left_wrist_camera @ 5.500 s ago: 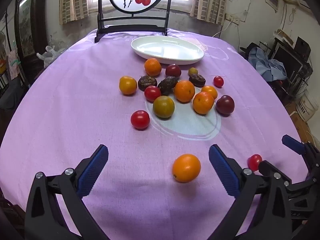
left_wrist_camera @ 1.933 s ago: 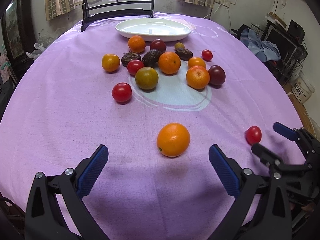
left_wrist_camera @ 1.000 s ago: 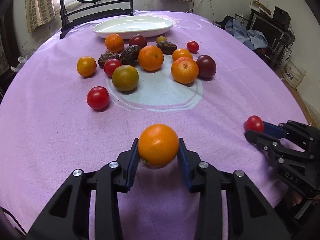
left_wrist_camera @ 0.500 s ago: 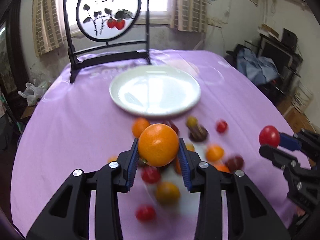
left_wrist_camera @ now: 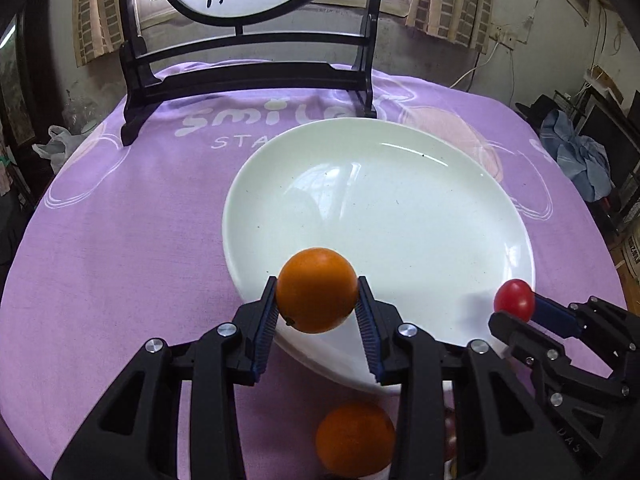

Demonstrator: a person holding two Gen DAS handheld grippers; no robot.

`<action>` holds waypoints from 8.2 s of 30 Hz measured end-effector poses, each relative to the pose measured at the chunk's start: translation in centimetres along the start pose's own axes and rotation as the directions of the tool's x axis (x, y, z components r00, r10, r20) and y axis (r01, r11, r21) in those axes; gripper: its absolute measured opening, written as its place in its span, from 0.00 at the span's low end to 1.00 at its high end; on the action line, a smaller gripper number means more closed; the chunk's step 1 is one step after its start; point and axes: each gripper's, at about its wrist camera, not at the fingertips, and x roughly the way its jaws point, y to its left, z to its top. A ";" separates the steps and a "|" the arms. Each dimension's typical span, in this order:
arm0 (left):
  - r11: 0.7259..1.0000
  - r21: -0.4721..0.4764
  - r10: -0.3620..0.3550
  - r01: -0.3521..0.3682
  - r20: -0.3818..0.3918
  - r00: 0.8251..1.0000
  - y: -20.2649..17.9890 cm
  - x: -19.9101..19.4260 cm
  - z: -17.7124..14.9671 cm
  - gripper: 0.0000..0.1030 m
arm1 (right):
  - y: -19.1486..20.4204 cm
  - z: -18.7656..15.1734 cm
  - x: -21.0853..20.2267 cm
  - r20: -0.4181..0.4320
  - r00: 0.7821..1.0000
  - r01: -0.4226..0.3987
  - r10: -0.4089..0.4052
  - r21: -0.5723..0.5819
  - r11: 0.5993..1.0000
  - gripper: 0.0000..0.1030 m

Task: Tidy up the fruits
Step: 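Carry both fruits over the white plate and open both grippers, then grasp a red tomato with the left gripper while the right gripper grasps a dark red tomato, then move both tomatoes over the white plate and open both grippers, then withdraw both open grippers from the plate toward the remaining fruit, then grasp a large tangerine with the right gripper while the left gripper grasps an olive-yellow tomato, then carry both fruits over the white plate and open both grippers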

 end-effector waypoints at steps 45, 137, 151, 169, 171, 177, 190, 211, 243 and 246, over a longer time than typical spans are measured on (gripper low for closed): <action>0.997 0.070 -0.022 0.025 -0.044 0.999 -1.0 -12.5 -22.2 0.33 | 0.9 -20.9 -15.1 0.022 0.999 -0.038 0.038 0.011 0.999 0.69; 0.997 0.074 0.018 -0.023 0.057 0.998 -2.2 -8.1 -5.9 0.69 | 1.1 -4.8 -6.9 0.035 0.999 0.016 -0.012 -0.106 0.994 0.60; 0.999 0.043 0.003 -0.007 0.102 0.995 -2.4 -14.4 -15.5 0.78 | 1.6 -12.9 -12.8 0.065 0.998 -0.004 0.009 -0.077 0.997 0.71; 1.000 0.012 -0.019 0.019 0.035 0.999 -2.0 -14.2 -21.5 0.84 | 2.4 -17.6 -12.3 -0.028 1.000 0.007 -0.008 -0.040 0.999 0.78; 1.000 0.015 -0.023 0.023 0.029 0.999 -2.1 -14.1 -21.5 0.84 | 2.8 -17.8 -12.2 -0.027 1.000 0.001 -0.002 -0.047 0.999 0.79; 0.999 0.020 -0.036 0.035 0.011 0.999 -2.4 -13.7 -21.5 0.84 | 3.4 -18.0 -12.0 -0.039 0.999 0.000 -0.003 -0.074 0.997 0.80; 0.998 0.020 -0.062 0.062 -0.008 0.998 -2.3 -13.1 -21.6 0.84 | 3.9 -18.0 -11.0 -0.066 0.998 0.005 -0.011 -0.089 0.996 0.80; 0.995 -0.038 -0.089 0.089 -0.021 0.996 -0.4 -12.6 -21.4 0.85 | 5.3 -14.9 -7.7 -0.089 0.995 0.022 -0.034 -0.138 0.990 0.51; 0.996 0.086 -0.028 0.034 -0.068 0.997 -3.5 -11.1 -19.4 0.36 | 1.8 -17.7 -13.4 0.020 0.999 -0.039 0.040 -0.076 0.996 0.42; 0.993 0.092 -0.066 0.070 -0.048 0.997 -3.4 -12.5 -19.1 0.36 | 1.9 -17.3 -14.0 0.037 0.999 -0.035 0.039 -0.088 0.995 0.42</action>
